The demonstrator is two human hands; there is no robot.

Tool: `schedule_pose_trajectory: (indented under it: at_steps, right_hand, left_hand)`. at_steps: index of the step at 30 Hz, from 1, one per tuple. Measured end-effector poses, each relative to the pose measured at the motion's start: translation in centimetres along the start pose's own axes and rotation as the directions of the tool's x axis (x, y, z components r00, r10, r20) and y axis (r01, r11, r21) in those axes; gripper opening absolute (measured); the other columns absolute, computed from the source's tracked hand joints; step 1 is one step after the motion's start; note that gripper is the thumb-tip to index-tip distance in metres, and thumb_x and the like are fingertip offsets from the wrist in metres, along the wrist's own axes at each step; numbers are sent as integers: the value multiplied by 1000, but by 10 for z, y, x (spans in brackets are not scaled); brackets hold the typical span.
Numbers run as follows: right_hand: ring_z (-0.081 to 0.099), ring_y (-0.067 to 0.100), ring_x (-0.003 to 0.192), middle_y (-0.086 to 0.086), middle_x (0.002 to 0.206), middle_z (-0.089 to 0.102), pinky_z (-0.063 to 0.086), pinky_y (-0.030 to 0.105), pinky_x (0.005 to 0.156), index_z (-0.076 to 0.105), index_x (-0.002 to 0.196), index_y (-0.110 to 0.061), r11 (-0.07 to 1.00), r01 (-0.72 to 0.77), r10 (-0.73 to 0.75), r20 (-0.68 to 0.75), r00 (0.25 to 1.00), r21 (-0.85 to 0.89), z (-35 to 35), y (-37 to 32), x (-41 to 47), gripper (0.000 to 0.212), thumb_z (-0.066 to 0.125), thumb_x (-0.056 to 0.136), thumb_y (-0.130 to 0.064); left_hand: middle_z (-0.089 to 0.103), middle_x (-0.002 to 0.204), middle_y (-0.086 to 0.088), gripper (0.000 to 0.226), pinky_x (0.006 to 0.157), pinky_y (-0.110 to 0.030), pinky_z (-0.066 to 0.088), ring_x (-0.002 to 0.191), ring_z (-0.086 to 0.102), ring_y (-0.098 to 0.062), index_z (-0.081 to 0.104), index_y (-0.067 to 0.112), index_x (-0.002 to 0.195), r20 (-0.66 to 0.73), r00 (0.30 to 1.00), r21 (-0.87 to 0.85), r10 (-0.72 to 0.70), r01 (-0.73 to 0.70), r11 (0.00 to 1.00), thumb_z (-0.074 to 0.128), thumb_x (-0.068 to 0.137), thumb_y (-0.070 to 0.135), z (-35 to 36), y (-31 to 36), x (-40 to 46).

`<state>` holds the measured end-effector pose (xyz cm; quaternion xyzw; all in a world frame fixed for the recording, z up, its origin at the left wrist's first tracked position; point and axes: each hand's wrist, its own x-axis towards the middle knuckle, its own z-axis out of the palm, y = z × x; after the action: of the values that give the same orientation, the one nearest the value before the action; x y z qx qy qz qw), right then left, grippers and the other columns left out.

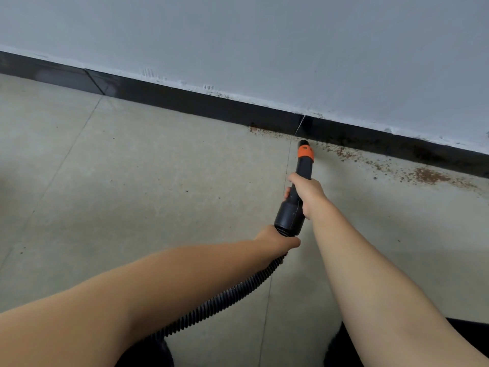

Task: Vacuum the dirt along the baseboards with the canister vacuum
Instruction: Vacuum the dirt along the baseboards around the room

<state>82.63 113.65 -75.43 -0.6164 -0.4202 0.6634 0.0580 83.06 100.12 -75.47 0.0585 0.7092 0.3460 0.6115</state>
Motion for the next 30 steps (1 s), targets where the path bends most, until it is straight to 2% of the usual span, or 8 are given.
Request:
schedule_pose_trajectory:
  at_steps: [6,13,22,30]
  right_hand:
    - [50,16,39,6,59,53,49,25,45,48,88,-11,1000,-15,15,-30,999,25,-15,-9,8,11,59,84,-10]
    - [50,17,41,7,60,53,49,28,52,48,92,-9,999,-28,31,84,996,-36,0,-22,13,15,60,83,-10]
    - [51,17,37,8,58,55,50,25,46,49,95,-8,992,24,-1,189,982,-122,27,-17,10,15,60,84,-10]
    - [52,18,40,6,52,56,51,28,51,50,95,-7,982,46,-1,242,970,-182,48,-20,8,16,60,85,-12]
  left_hand:
    - [52,68,-5,29,50,-22,45,52,49,-16,50,10,106,33,999,-1,1,-1,1000,66,82,18,5,17,3]
    - [49,68,-6,27,50,-24,44,52,46,-17,50,6,107,-16,1000,-97,17,-19,995,64,84,13,3,22,0]
    - [49,67,-5,21,56,-25,43,52,46,-18,51,9,99,-101,995,-164,10,-27,986,64,84,15,-5,7,-3]
    - [49,69,-5,18,62,-29,45,55,47,-19,52,10,96,-146,989,-208,10,-41,977,64,84,15,-17,7,-6]
